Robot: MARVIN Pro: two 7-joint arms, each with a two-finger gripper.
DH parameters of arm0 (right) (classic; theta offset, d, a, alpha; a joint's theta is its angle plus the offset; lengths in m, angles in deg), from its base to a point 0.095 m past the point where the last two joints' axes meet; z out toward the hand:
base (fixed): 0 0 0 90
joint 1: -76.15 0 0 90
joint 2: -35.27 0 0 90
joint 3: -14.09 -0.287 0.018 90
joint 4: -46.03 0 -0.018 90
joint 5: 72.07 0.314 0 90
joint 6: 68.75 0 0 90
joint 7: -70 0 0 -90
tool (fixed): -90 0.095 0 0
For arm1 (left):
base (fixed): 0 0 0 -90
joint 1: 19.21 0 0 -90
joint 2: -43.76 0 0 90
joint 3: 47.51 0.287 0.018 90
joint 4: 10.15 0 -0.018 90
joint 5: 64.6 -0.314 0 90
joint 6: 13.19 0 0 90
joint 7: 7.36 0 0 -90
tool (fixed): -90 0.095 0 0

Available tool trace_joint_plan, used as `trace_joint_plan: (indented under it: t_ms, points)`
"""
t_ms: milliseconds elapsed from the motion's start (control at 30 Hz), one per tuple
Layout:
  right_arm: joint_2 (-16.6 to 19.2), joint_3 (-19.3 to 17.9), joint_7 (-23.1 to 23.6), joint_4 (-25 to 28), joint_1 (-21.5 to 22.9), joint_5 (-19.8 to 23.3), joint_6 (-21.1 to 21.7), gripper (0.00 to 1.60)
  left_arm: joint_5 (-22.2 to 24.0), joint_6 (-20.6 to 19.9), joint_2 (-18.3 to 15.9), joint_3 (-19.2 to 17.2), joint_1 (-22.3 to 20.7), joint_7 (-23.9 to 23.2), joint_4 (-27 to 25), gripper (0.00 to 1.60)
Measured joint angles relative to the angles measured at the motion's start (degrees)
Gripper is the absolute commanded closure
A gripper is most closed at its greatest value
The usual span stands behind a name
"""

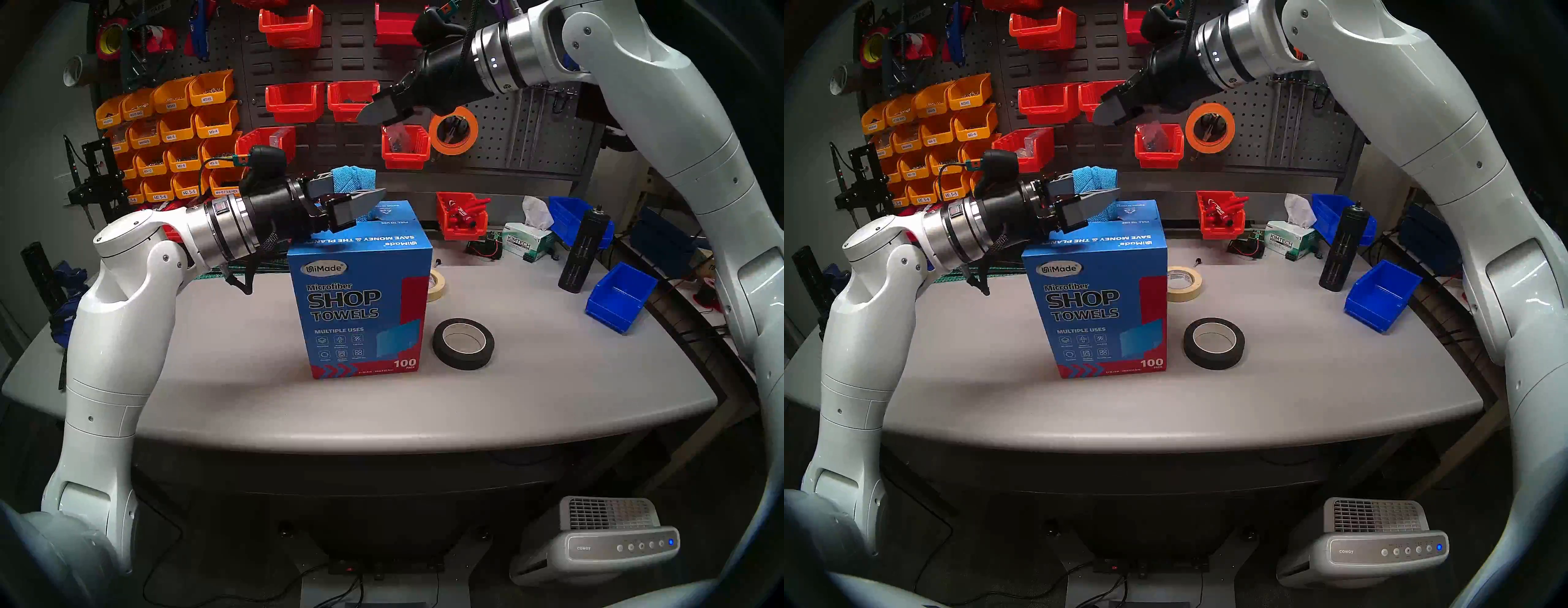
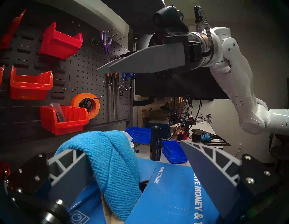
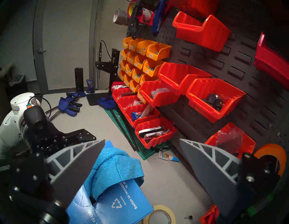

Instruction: Take out a shop towel

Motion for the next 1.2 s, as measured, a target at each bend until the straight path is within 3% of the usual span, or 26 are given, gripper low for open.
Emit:
trace_joint_plan:
  t_ms: [33,67,100,533,767,1200]
  points:
    - [0.05,-0.01,-0.01,0.09,-0.04,0.04,0.0,0.0,0.0,0.05,0.0,0.0,0.06,-0.07,-0.08,0.0]
    - [0.07,-0.01,-0.02,0.14,-0.07,0.09,0.0,0.0,-0.01,0.07,0.0,0.0,0.1,-0.2,-0.13,0.43]
    - [0.1,-0.02,-0.03,0.21,-0.11,0.15,0.0,0.0,-0.02,0.1,-0.04,0.0,0.14,-0.43,-0.17,1.6]
    - [0.28,0.05,-0.34,0.53,-0.36,1.16,0.02,0.0,-0.06,1.61,-1.74,-0.06,0.21,-4.04,0.06,1.6]
    - [-0.15,1.35,0.19,-1.37,0.44,2.51,0.03,0.0,-2.2,5.29,-1.85,-0.03,0.33,-4.75,0.38,1.6]
    - [-1.18,7.6,5.68,-6.26,4.56,4.59,0.03,0.0,-6.29,11.15,-0.56,0.05,0.38,-5.78,0.99,1.6]
